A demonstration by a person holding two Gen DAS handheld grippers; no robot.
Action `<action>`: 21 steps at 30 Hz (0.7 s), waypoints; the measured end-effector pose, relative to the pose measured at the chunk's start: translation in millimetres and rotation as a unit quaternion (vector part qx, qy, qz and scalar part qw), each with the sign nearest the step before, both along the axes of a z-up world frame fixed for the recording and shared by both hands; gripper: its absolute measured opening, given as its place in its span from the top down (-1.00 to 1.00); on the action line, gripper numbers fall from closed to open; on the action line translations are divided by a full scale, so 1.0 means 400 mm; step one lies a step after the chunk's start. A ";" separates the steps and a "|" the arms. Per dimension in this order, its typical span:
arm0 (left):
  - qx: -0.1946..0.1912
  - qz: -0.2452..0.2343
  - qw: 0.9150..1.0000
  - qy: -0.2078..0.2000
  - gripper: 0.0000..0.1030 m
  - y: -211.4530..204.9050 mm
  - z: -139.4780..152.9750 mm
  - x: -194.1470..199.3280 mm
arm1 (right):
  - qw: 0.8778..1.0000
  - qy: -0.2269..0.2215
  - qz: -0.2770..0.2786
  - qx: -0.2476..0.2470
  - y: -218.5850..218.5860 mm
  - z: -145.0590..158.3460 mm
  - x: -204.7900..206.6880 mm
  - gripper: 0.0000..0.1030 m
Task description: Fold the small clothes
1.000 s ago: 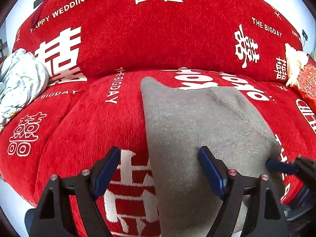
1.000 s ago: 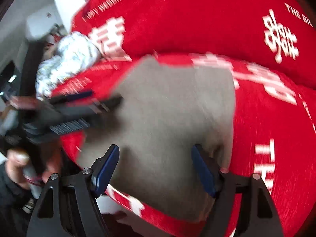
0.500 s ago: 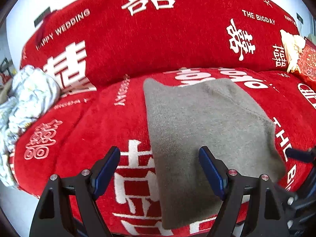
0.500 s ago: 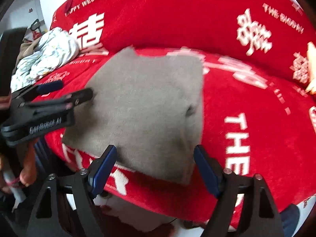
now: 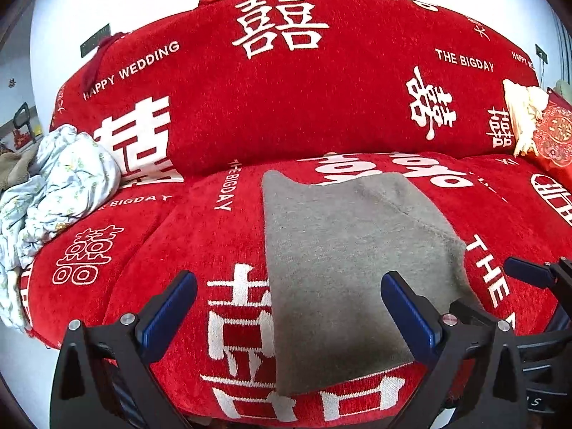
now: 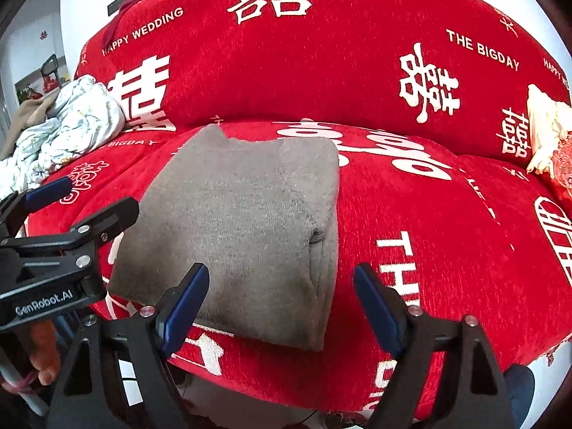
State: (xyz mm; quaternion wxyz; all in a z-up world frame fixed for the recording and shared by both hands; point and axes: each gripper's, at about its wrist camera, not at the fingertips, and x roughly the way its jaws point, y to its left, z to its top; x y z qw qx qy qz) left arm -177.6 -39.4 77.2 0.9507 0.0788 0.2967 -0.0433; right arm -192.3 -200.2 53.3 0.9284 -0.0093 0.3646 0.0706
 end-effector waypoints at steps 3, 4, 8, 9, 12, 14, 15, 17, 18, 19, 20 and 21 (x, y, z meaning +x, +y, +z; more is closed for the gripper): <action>0.004 0.005 1.000 0.001 -1.00 -0.003 -0.002 -0.003 | 1.000 0.000 0.000 -0.001 0.001 -0.001 -0.001 -0.66; 0.006 0.008 1.000 0.002 -1.00 -0.003 -0.002 -0.003 | 1.000 0.001 0.000 -0.003 0.003 -0.002 -0.002 -0.66; 0.006 0.009 1.000 0.009 -1.00 0.003 0.000 -0.005 | 1.000 -0.001 0.005 -0.009 0.013 -0.002 -0.009 -0.66; 0.008 0.011 1.000 0.007 -1.00 0.004 0.002 -0.007 | 1.000 -0.001 0.006 -0.011 0.015 -0.001 -0.010 -0.66; 0.009 0.003 1.000 0.011 -1.00 0.003 0.002 -0.011 | 1.000 -0.003 0.006 -0.014 0.022 0.001 -0.013 -0.66; 0.011 0.005 1.000 0.010 -1.00 0.001 0.002 -0.014 | 1.000 -0.004 0.005 -0.015 0.023 0.003 -0.014 -0.66; 0.011 0.005 1.000 0.011 -1.00 0.001 0.002 -0.014 | 1.000 -0.004 0.005 -0.015 0.024 0.005 -0.014 -0.66; 0.012 0.006 1.000 0.011 -1.00 0.000 0.002 -0.015 | 1.000 -0.005 0.003 -0.015 0.022 0.007 -0.015 -0.66; 0.013 0.006 1.000 0.011 -1.00 -0.002 0.002 -0.016 | 1.000 -0.004 0.003 -0.015 0.022 0.007 -0.015 -0.66; 0.014 0.006 1.000 0.012 -1.00 -0.003 0.002 -0.017 | 1.000 -0.004 0.002 -0.014 0.021 0.007 -0.015 -0.66; 0.014 0.005 1.000 0.012 -1.00 -0.004 0.002 -0.018 | 1.000 -0.003 0.001 -0.014 0.020 0.007 -0.015 -0.66; 0.014 0.006 1.000 0.011 -1.00 -0.003 0.002 -0.019 | 1.000 -0.002 0.000 -0.014 0.019 0.007 -0.014 -0.66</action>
